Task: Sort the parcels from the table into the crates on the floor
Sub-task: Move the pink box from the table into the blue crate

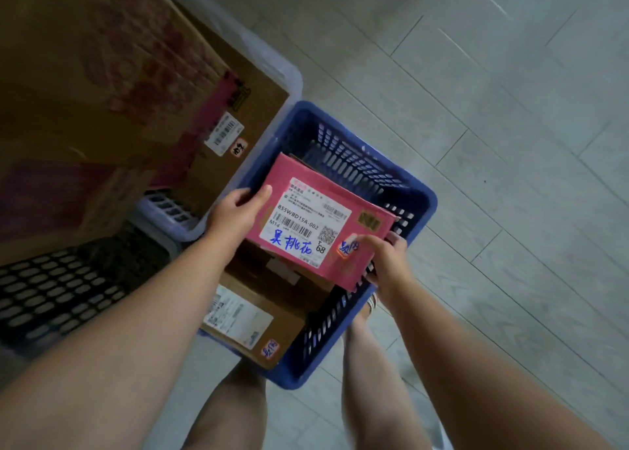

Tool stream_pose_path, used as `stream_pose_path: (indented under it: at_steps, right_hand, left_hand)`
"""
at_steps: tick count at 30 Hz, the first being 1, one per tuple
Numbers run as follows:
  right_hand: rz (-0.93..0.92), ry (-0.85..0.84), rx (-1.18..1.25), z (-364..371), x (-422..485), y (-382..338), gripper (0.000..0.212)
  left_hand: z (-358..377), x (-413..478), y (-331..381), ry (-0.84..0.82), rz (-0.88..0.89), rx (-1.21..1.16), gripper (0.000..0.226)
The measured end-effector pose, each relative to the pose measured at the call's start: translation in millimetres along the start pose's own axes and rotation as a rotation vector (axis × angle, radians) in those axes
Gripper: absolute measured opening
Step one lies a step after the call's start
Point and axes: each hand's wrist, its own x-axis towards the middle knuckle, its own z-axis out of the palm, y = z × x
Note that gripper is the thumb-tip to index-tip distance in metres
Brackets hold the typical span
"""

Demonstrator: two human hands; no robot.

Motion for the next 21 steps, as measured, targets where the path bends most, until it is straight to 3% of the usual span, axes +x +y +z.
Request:
stream_pose_path:
  at_steps: [3, 5, 7, 9, 13, 18, 21]
  right_hand:
    - [-0.08, 0.089, 0.06, 2.0, -5.5, -5.6, 0.093]
    - [-0.236, 0.187, 0.037, 0.8, -10.1, -18.1, 0.088]
    - [-0.337, 0.212, -0.064, -2.9, -11.6, -34.2, 0.071]
    - [-0.374, 0.107, -0.234, -4.1, -8.9, -49.5, 0.055]
    - [-0.292, -0.138, -0.637, 3.6, 9.3, -75.2, 0.049]
    - [-0.12, -0.381, -0.747, 2.8, 30.8, -97.5, 0.021]
    - [-0.08, -0.442, -0.735, 2.9, 40.9, -95.2, 0.028]
  left_hand:
    - [-5.6, -16.2, -18.2, 0.158, -0.127, -0.209, 0.039]
    - [-2.6, -29.4, -30.7, 0.105, -0.226, -0.344, 0.046]
    - [4.2, -39.2, -38.7, -0.008, -0.288, -0.43, 0.063]
    - [13.8, -45.4, -43.2, -0.106, -0.326, -0.525, 0.073]
    - [31.5, -44.7, -39.4, -0.231, -0.287, -0.69, 0.043]
    - [36.2, -28.2, -34.2, -0.159, -0.278, -0.615, 0.033]
    - [40.5, -26.0, -42.1, -0.111, -0.284, -0.605, 0.038]
